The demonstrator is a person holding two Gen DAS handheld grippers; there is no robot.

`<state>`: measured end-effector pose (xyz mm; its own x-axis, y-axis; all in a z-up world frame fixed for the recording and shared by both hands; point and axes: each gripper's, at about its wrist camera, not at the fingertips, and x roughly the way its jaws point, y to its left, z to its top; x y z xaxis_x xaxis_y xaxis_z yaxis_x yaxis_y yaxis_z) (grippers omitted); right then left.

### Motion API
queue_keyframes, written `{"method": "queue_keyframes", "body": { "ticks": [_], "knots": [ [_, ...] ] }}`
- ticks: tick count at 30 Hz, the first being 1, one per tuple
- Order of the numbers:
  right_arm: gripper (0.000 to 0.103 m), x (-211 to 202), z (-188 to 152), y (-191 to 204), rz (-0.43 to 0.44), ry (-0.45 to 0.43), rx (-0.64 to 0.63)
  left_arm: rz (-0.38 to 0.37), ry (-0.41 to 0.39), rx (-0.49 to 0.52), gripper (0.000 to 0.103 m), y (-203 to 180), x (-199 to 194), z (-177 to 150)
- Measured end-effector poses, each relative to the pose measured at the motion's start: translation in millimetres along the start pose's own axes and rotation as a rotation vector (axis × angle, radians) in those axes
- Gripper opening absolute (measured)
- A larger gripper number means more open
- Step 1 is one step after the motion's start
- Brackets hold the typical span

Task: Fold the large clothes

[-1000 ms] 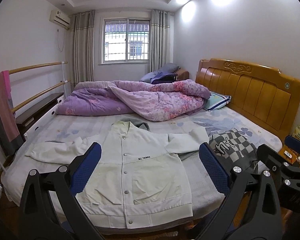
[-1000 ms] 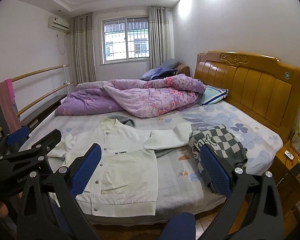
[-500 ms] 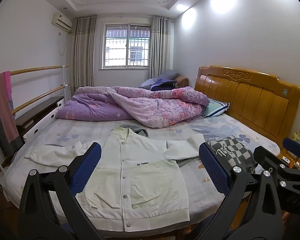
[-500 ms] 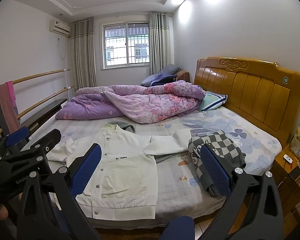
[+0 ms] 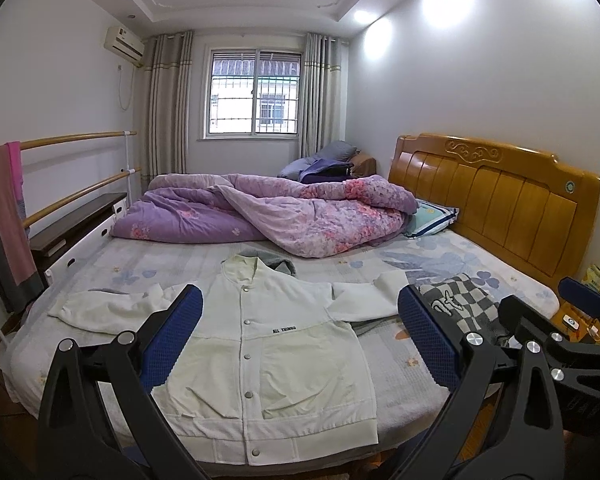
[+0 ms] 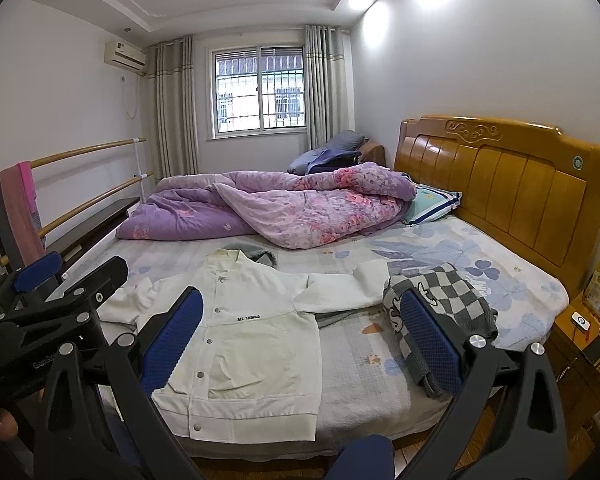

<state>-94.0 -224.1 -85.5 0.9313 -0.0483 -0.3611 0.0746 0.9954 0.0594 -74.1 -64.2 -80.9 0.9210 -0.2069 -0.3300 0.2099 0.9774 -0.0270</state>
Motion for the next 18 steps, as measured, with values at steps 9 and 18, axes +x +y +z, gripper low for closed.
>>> {"method": "queue_keyframes", "body": {
  "ticks": [9,18],
  "knots": [
    [0.095,1.6,0.4,-0.9,0.005,0.002,0.009,0.011,-0.008,0.005,0.098,-1.5,0.1,1.5],
    [0.095,3.8,-1.5,1.5,0.010,0.014,0.012,0.034,-0.020,0.016,0.098,-4.4,1.1,-0.1]
  ]
}}
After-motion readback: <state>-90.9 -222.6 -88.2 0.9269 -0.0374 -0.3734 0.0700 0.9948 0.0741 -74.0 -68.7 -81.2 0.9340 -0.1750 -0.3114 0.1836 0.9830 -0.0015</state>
